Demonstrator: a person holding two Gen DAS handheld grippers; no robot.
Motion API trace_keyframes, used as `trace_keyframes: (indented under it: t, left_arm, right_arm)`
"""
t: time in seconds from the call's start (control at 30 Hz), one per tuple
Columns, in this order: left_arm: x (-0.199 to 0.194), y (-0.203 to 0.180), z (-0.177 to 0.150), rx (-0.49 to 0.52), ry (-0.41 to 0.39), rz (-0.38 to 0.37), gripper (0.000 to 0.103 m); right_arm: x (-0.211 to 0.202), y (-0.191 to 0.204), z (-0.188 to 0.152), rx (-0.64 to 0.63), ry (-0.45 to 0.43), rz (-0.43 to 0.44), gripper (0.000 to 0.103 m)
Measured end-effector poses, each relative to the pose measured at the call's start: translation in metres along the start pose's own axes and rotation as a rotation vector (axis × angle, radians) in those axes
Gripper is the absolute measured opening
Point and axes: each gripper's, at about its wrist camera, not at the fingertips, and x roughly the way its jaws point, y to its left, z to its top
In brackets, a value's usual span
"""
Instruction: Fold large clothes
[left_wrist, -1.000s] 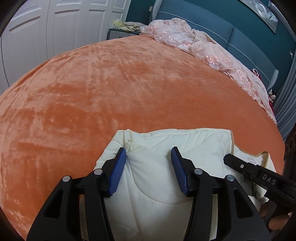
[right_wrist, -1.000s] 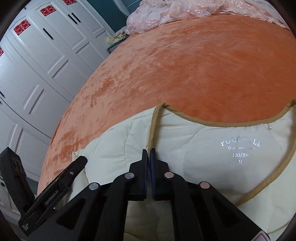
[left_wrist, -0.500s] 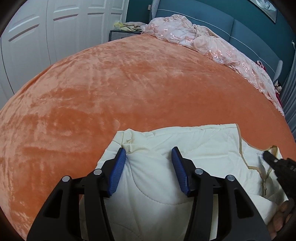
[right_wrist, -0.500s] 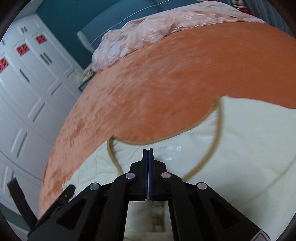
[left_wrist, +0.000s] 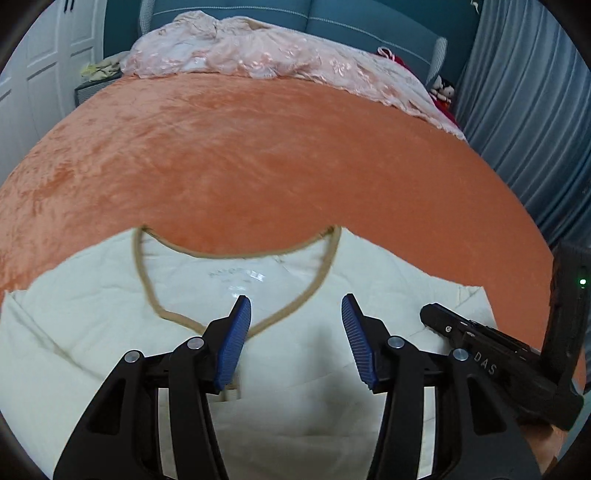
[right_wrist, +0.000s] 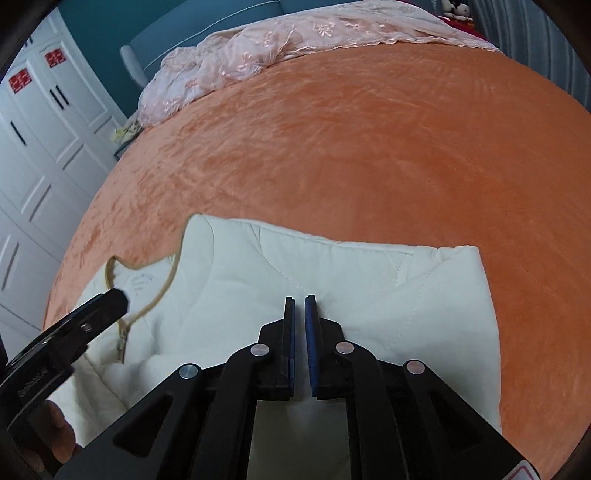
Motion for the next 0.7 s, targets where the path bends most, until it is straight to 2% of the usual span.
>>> trace_keyframes:
  t: [0.03, 0.13, 0.4, 0.7]
  left_arm:
    - [0.012, -0.005, -0.004, 0.005, 0.019, 0.015, 0.049]
    - [0.038, -0.008, -0.018, 0.011, 0.046, 0.059, 0.049]
    - [0.047, -0.005, -0.027, 0.009, -0.021, 0.066, 0.049]
    - [0.045, -0.007, -0.028, 0.003, -0.051, 0.072, 0.048]
  right_arm:
    - [0.002, -0.002, -0.001, -0.01, 0.003, -0.003, 0.001]
    - [0.007, -0.01, -0.005, 0.003, 0.002, 0.016, 0.0]
    - [0.014, -0.012, -0.013, 0.019, -0.089, -0.002, 0.0]
    - [0.014, -0.01, -0.013, 0.01, -0.119, -0.029, 0.0]
